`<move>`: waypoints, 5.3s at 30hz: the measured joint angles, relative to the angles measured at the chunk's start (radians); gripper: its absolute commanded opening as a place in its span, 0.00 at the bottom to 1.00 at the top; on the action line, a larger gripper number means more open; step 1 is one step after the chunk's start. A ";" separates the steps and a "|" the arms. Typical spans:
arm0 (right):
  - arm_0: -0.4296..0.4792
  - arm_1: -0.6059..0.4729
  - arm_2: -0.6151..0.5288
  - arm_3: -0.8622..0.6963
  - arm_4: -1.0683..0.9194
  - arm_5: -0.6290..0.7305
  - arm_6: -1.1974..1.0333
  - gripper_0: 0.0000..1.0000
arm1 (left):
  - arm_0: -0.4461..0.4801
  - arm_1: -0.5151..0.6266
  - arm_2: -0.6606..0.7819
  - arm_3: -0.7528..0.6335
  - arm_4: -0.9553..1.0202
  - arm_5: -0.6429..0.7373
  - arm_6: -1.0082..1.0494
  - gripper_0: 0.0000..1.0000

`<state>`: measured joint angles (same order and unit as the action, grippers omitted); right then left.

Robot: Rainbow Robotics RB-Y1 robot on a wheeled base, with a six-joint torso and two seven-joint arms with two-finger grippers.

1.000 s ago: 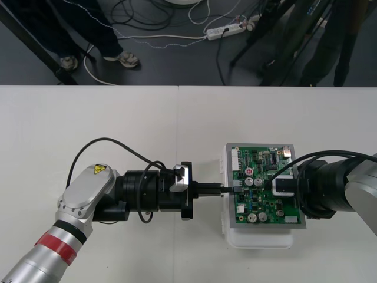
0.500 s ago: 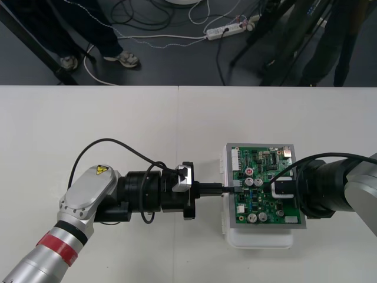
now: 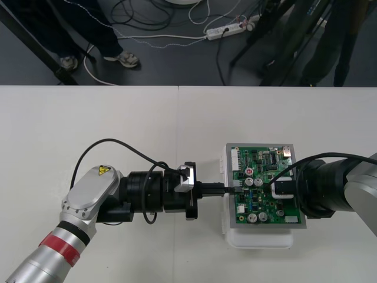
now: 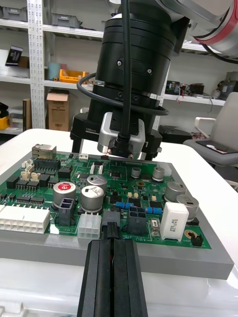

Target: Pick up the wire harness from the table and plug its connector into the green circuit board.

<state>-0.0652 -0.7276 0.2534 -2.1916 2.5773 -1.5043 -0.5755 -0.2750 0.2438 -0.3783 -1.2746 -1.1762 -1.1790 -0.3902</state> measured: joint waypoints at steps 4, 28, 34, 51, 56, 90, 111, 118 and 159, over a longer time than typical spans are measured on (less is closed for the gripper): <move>0.000 0.000 0.000 0.000 0.000 0.000 0.000 1.00 | 0.000 0.000 0.000 0.000 -0.007 0.000 0.000 0.00; 0.000 0.000 0.000 0.000 0.000 0.000 0.000 1.00 | 0.000 -0.021 0.000 0.000 -0.032 0.022 0.000 0.00; 0.000 0.000 0.000 0.000 0.000 0.000 0.000 1.00 | 0.000 -0.021 0.000 0.000 -0.032 0.023 0.000 0.00; 0.000 0.000 0.000 0.000 0.000 0.000 0.000 1.00 | -0.001 -0.027 0.000 0.000 -0.035 0.031 0.000 0.75; 0.000 0.000 0.000 0.000 0.000 0.000 0.000 1.00 | -0.001 -0.027 0.000 0.000 -0.034 0.031 0.000 0.92; -0.008 -0.234 -0.268 0.009 -0.521 0.003 0.073 1.00 | -0.039 0.205 0.031 -0.029 0.025 0.031 0.000 1.00; -0.074 -0.248 -0.341 0.191 -1.301 0.117 0.073 1.00 | -0.041 0.300 0.268 -0.200 0.014 -0.145 0.342 1.00; -0.075 -0.214 -0.347 0.195 -1.415 0.124 0.073 1.00 | -0.052 0.300 0.347 -0.256 0.014 -0.244 0.423 1.00; -0.019 0.051 -0.419 0.234 -1.619 0.035 0.074 1.00 | -0.062 0.305 0.464 -0.538 0.048 -0.355 0.680 1.00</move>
<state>-0.0839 -0.6767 -0.1652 -1.9571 0.9586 -1.4698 -0.5017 -0.3367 0.5493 0.0860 -1.8128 -1.1284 -1.5336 0.2902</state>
